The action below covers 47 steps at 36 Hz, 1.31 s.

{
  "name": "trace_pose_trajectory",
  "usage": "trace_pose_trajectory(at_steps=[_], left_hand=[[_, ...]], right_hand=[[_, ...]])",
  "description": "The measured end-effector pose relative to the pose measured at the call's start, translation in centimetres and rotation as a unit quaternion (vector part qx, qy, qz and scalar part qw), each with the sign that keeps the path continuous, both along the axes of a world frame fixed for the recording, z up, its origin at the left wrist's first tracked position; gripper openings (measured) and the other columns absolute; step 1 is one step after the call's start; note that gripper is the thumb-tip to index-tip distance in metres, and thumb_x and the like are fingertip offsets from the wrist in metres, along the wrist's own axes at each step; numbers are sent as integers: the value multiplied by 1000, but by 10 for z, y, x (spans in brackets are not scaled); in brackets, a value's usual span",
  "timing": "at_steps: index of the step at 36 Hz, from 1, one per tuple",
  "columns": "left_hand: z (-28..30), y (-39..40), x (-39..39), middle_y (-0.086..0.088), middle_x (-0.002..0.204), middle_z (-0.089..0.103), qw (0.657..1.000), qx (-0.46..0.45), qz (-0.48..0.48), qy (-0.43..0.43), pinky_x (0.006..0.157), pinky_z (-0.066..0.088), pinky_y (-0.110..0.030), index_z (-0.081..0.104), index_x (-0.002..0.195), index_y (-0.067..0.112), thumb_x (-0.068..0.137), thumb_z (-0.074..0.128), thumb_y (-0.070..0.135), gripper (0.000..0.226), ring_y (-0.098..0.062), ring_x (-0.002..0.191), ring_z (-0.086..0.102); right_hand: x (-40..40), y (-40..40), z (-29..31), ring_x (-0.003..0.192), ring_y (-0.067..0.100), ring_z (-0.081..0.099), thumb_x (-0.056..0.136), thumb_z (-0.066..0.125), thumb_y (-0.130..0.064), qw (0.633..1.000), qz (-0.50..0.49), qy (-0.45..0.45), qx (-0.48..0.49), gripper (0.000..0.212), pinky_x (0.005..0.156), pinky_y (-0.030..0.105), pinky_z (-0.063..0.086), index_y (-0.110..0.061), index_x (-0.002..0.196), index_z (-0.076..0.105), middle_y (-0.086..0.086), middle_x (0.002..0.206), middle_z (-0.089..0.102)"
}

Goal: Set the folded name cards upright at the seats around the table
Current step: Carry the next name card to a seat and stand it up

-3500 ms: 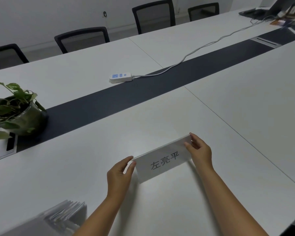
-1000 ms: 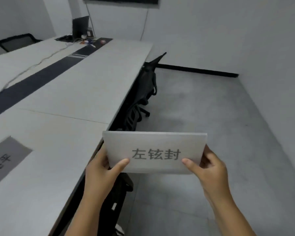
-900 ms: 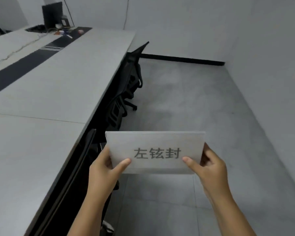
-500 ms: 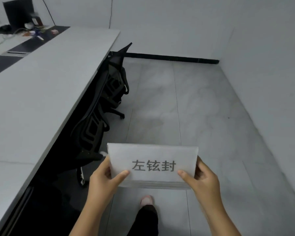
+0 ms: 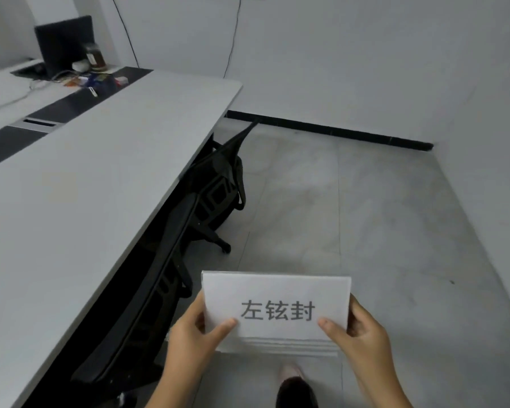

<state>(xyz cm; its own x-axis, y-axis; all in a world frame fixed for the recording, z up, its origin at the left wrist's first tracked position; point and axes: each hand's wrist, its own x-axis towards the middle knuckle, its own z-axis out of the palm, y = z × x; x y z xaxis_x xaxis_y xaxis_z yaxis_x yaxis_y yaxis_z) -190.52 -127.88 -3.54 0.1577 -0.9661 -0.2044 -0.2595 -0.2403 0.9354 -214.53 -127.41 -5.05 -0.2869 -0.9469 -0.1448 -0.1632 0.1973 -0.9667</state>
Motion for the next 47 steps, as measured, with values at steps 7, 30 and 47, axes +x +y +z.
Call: trace_pose_trajectory(at_steps=[7,30,47], left_hand=[[9,-116,-6,21,92,64,993,-16,112,-22,64,51,-15,54,113,35,72,71,14,50,3,84,61],[47,-272,161,16,98,66,902,-79,422,-44,67,48,-4,53,116,35,71,70,10,54,9,86,60],[-22,-363,277,8,87,69,858,-37,513,-7,68,47,-7,45,121,35,73,66,8,59,2,80,62]], right_hand=[[-1,-170,-1,86,5,66,62,77,-5,995,98,-2,-15,57,73,11,51,-19,115,60,-30,93,66],[247,-452,63,92,5,58,70,71,-3,899,430,-40,-72,50,77,20,51,-20,114,55,-13,97,61],[420,-577,-13,74,-9,62,70,63,16,839,544,3,-7,62,61,4,48,-17,119,44,-11,96,60]])
